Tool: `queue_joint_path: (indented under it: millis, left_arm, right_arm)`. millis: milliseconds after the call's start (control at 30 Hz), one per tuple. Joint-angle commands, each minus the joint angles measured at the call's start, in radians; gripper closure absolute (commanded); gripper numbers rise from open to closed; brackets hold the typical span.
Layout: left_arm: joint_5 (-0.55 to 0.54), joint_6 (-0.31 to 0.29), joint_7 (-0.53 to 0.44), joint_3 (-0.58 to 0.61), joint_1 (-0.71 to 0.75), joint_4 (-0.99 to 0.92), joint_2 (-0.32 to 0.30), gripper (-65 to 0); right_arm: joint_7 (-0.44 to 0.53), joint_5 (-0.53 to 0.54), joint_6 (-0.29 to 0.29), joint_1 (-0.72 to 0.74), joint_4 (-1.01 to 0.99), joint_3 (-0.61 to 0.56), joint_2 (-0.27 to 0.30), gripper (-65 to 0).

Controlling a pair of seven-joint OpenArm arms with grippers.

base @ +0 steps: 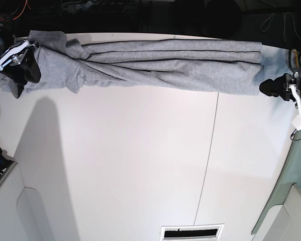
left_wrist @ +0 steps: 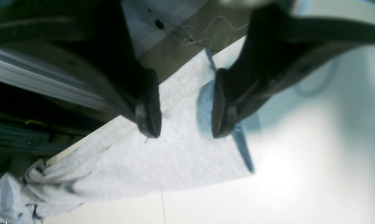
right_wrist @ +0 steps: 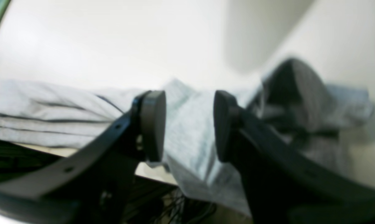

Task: Layout the t-shirt on the table in an organized manner, then fold the t-shirt properly
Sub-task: 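Fold the grasped edge over the first fold with both grippers, then grasp the strip end with the left gripper and lift it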

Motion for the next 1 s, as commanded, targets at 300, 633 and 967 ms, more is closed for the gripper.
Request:
queue_joint_path:
  millis: [300, 633, 967]
  left_arm:
    - [0.221, -0.009, -0.198, -0.011, 0.116, 0.01, 0.005, -42.3]
    - [0.356, -0.009, -0.302, -0.011, 0.133, -0.038, 0.122, -42.3]
    - [0.368, -0.009, -0.295, -0.011, 0.153, -0.066, 0.181, -20.8]
  right_arm:
    - [0.082, -0.091, 0.001, 0.066, -0.171, -0.003, -0.018, 0.0]
    - [0.132, -0.047, 0.012, 0.066, -0.463, -0.007, -0.014, 0.0]
    - [0.132, 0.001, 0.012, 0.069, -0.461, -0.007, -0.014, 0.0]
